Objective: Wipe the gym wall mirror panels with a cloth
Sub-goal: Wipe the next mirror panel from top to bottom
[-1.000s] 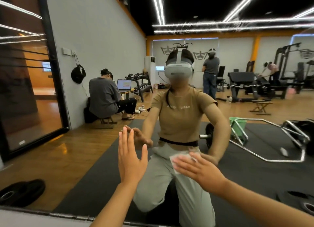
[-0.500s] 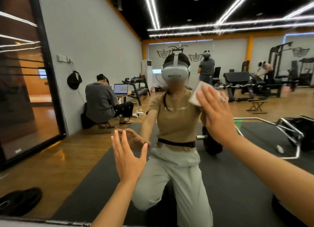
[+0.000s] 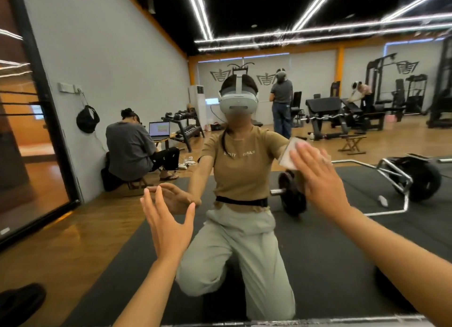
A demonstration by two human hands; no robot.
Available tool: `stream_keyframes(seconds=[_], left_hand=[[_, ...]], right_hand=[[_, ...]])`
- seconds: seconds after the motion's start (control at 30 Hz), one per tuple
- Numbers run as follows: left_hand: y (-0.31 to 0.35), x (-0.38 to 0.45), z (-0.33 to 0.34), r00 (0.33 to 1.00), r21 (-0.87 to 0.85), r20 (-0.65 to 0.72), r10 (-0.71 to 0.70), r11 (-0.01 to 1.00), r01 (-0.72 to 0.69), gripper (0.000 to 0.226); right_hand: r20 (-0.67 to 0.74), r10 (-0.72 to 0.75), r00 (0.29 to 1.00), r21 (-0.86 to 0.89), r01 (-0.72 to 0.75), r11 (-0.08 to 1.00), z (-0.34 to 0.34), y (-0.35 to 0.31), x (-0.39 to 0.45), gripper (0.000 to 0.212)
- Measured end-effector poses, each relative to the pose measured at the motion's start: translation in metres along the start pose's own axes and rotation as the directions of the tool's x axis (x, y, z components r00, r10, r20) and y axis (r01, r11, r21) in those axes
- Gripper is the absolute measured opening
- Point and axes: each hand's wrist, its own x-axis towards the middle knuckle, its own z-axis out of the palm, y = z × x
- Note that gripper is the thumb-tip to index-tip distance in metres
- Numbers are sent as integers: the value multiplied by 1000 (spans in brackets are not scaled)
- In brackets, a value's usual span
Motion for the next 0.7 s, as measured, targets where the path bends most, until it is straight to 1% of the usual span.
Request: stream_keyframes(seconds=[0.07, 0.1, 0.17, 0.23, 0.3, 0.37, 0.4, 0.43, 0.5, 0.57, 0.63, 0.7], left_hand=[[2, 0, 1, 1000, -4, -5, -9, 1000, 9, 92], [2, -1, 1, 1000, 0, -9, -10, 1000, 10, 92], [1, -2, 1, 1000, 3, -14, -5, 1000, 5, 92], [-1, -2, 1, 1000, 6, -14, -6, 1000, 7, 93], [-2, -3, 1, 1000, 4, -11, -9, 1000, 9, 94], [-3, -3, 1, 1000, 0, -10, -6, 1000, 6, 96], [-3, -3, 1, 1000, 1, -9, -3, 1000, 3, 96], [-2, -3, 1, 1000, 6, -7, -2, 1000, 2, 97], [-2, -3, 1, 1000, 20, -4, -2, 1000, 2, 98], [-3, -2, 0, 1000, 32, -5, 6, 999, -5, 98], [-4, -2, 1, 1000, 34, -9, 10, 999, -10, 98], [-5, -3, 2, 1000, 36, -11, 9, 999, -9, 98]], right_hand=[[-103, 193, 976, 58, -188, 981, -19, 12, 46, 58], [-133, 254, 958, 80, -245, 966, -25, 16, 60, 56], [-175, 308, 935, 94, -295, 951, -24, 18, 63, 53], [-191, 329, 925, 123, -310, 943, -11, 11, 32, 52], [-132, 342, 930, 144, -324, 935, 12, 0, -32, 51], [-29, 356, 934, 133, -349, 927, 33, -8, -111, 51], [22, 392, 920, 144, -391, 909, 40, -12, -147, 51], [65, 449, 891, 171, -454, 875, 43, -16, -176, 51], [114, 550, 827, 210, -562, 800, 43, -20, -197, 52], [104, 555, 825, 215, -564, 798, 37, -17, -177, 53], [35, 554, 832, 206, -549, 810, 28, -4, -134, 54], [-48, 568, 822, 202, -549, 811, 12, 15, -76, 54]])
